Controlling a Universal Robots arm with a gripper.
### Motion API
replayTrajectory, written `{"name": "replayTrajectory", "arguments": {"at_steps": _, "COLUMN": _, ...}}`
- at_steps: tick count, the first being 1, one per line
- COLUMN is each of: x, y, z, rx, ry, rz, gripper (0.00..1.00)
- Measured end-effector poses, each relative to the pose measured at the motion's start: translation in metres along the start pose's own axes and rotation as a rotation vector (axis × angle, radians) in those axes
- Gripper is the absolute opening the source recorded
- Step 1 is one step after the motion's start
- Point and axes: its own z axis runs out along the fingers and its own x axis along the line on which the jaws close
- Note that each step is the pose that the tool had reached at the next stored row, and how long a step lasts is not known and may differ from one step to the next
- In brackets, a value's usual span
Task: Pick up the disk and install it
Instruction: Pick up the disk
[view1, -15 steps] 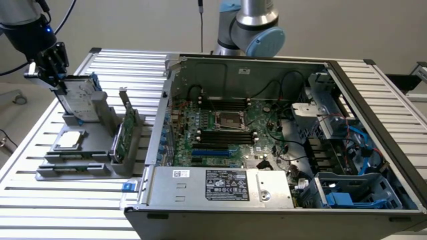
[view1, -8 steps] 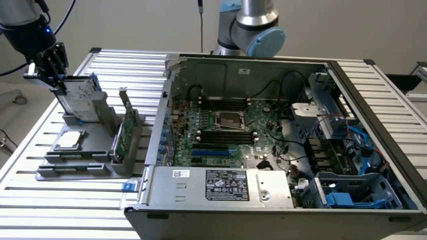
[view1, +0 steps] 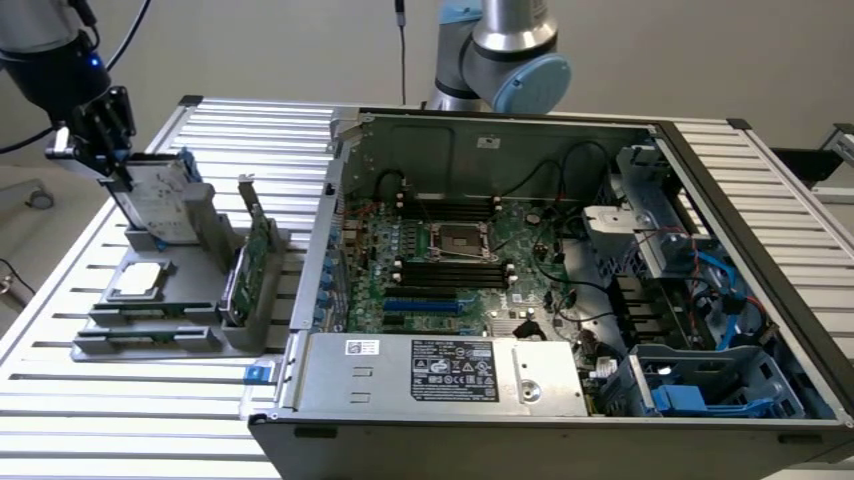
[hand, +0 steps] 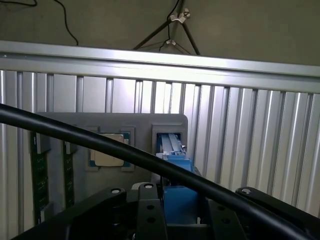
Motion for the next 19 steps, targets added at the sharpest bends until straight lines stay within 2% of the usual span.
{"name": "replayTrajectory", "arguments": {"at_steps": 19, "x": 0.0040, "y": 0.0003, "z": -0.0003, "rx": 0.0003, "ry": -0.0001, "rz": 0.000, "gripper": 0.33}}
